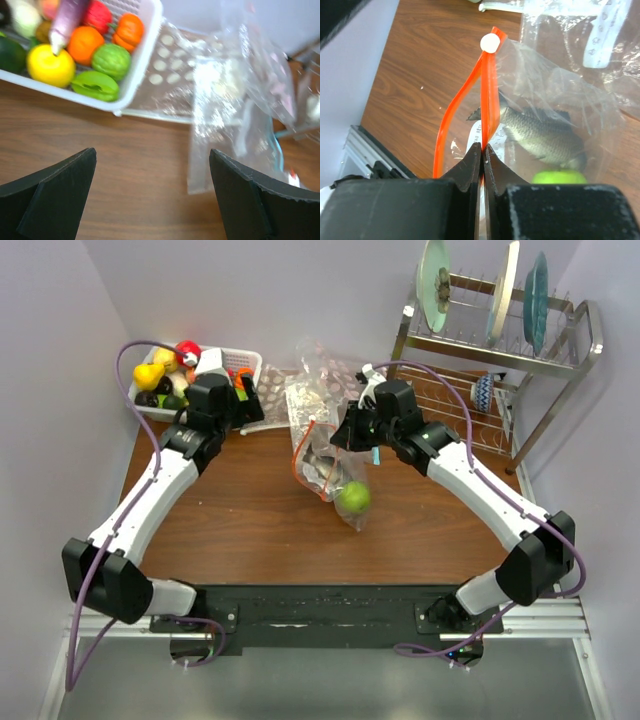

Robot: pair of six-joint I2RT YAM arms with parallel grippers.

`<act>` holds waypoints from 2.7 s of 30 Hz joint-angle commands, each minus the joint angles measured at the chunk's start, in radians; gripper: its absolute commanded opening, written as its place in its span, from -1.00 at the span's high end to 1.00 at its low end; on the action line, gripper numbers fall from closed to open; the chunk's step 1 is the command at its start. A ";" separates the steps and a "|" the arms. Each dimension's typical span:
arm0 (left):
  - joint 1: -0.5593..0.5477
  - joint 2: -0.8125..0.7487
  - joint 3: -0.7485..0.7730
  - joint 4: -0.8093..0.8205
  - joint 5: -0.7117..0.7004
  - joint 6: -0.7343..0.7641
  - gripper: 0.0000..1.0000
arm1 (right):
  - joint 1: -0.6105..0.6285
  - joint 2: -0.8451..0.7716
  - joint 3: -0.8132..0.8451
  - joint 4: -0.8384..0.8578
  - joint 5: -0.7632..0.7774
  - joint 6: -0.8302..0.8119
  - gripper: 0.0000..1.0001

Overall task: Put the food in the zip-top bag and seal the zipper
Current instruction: Place the fake fruit in the zipper food storage bag, then pick up the fake vegetable from the bin.

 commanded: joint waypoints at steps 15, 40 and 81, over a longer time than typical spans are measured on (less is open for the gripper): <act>0.273 0.542 0.527 -0.001 -0.027 0.071 -1.00 | -0.027 -0.033 0.010 0.052 -0.080 0.007 1.00; 0.401 1.049 0.823 0.175 0.222 0.191 -0.37 | -0.032 0.003 0.070 0.019 -0.081 0.016 1.00; 0.178 0.009 0.015 0.172 0.756 -0.027 0.51 | -0.033 0.003 0.069 0.022 -0.100 0.018 1.00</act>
